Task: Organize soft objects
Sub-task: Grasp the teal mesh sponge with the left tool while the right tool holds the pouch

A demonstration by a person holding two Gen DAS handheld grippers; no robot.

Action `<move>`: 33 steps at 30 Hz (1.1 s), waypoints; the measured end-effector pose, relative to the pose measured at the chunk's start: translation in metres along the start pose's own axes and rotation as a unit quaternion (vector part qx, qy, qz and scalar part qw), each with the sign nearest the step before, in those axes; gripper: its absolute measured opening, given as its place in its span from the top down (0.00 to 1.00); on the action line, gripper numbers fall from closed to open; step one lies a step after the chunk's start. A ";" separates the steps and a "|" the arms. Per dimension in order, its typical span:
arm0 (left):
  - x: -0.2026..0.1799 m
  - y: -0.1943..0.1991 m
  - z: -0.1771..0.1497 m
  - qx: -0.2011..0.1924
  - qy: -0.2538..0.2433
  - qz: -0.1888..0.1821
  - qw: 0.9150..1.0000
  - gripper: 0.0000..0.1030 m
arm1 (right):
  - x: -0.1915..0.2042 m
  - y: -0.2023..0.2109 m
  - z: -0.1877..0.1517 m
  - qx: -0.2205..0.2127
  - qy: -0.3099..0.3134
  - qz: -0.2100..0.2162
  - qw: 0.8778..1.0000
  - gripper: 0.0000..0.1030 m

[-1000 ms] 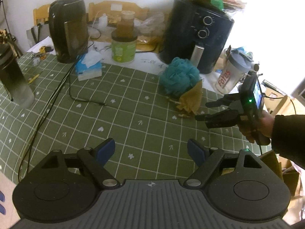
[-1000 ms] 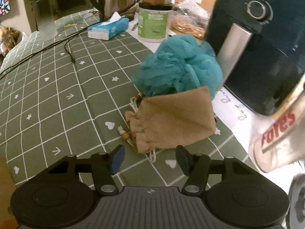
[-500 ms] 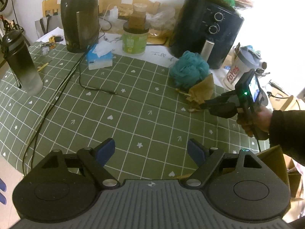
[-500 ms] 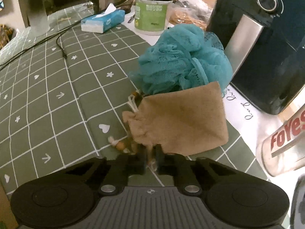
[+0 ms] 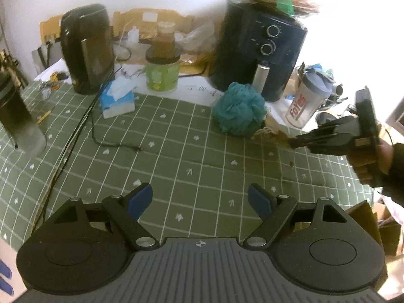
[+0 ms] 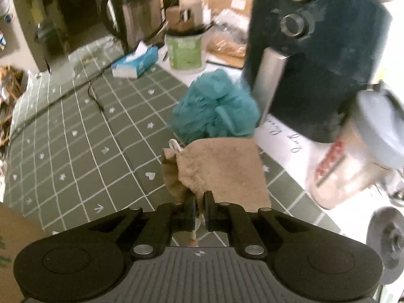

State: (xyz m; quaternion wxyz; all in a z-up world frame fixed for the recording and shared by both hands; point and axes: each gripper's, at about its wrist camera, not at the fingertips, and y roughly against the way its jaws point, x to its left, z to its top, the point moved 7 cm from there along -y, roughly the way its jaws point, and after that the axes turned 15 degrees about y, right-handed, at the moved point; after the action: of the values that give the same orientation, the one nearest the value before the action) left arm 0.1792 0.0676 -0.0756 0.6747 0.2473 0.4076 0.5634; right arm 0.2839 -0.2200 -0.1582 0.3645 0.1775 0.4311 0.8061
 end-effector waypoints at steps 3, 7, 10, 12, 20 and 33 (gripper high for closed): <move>-0.007 -0.004 0.006 -0.005 -0.014 -0.007 1.000 0.19 | -0.004 0.021 -0.005 -0.006 -0.020 -0.008 1.000 0.91; -0.019 -0.013 0.014 -0.011 -0.035 -0.017 0.999 0.19 | -0.005 0.046 -0.011 -0.015 -0.039 -0.020 0.999 0.91; -0.029 -0.018 0.020 -0.018 -0.055 -0.028 0.998 0.19 | -0.005 0.062 -0.013 -0.023 -0.049 -0.030 0.998 0.91; -0.037 -0.023 0.025 -0.022 -0.072 -0.033 0.997 0.19 | -0.004 0.073 -0.014 -0.029 -0.055 -0.035 0.997 0.91; -0.064 -0.043 0.042 -0.043 -0.128 -0.058 0.989 0.19 | -0.004 0.102 -0.032 -0.034 -0.102 -0.051 0.993 0.91; -0.090 -0.104 0.045 -0.067 -0.209 -0.057 0.974 0.19 | 0.008 0.140 -0.058 -0.041 -0.173 -0.061 0.982 0.91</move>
State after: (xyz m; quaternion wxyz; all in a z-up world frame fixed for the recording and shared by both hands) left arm 0.2717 -0.0388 -0.1089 0.7908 0.2902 0.2329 0.4861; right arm 0.1827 -0.2972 -0.0751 0.4895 0.2723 0.3377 0.7564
